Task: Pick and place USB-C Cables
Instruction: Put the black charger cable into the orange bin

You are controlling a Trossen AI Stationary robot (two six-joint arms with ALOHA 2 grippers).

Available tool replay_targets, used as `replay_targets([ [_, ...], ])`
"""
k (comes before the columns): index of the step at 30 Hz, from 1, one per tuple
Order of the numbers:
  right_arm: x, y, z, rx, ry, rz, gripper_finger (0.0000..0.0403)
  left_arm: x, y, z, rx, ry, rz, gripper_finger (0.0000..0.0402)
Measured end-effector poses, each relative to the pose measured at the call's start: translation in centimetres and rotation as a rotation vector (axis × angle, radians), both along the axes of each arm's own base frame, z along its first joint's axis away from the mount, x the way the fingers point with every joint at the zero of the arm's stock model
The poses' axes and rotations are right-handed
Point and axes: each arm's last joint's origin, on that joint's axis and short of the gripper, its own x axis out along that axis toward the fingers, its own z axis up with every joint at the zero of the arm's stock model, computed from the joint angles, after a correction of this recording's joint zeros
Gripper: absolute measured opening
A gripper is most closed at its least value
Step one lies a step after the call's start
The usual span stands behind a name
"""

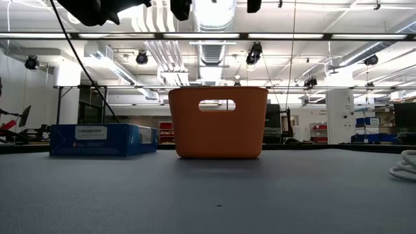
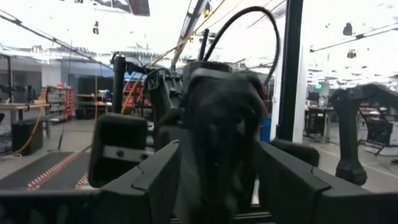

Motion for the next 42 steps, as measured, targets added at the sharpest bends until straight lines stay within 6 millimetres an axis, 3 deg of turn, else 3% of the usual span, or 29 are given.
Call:
replay_targets([
  [6,0.1,0.2,0.0,-0.057,0.043,0.002,0.0038,-0.1,0.0,-0.7,0.038,0.018,0.013,0.0154],
  [15,-0.4,0.0,0.5,-0.044,0.053,-0.004,0.0038,-0.1,0.2,-0.6,0.023,0.019,0.054,0.0031],
  [19,-0.4,0.0,0.1,-0.054,0.096,-0.006,0.0053,0.0,0.2,-1.0,0.017,0.047,0.075,0.0031],
  [24,-0.7,0.0,0.2,-0.039,0.111,-0.004,0.0103,0.1,0.4,-0.9,-0.010,0.067,0.125,0.0031],
  [31,-3.0,-0.5,1.8,0.015,0.274,-0.036,0.0160,1.0,1.4,1.0,-0.042,0.333,0.211,0.0030],
  [37,-5.3,-1.2,1.6,0.054,0.433,-0.133,0.0169,1.4,2.5,1.6,-0.012,0.540,0.391,0.0030],
  [42,-6.9,-1.6,2.2,0.089,0.455,-0.181,0.0158,1.1,4.2,1.7,-0.027,0.699,0.511,0.0030],
])
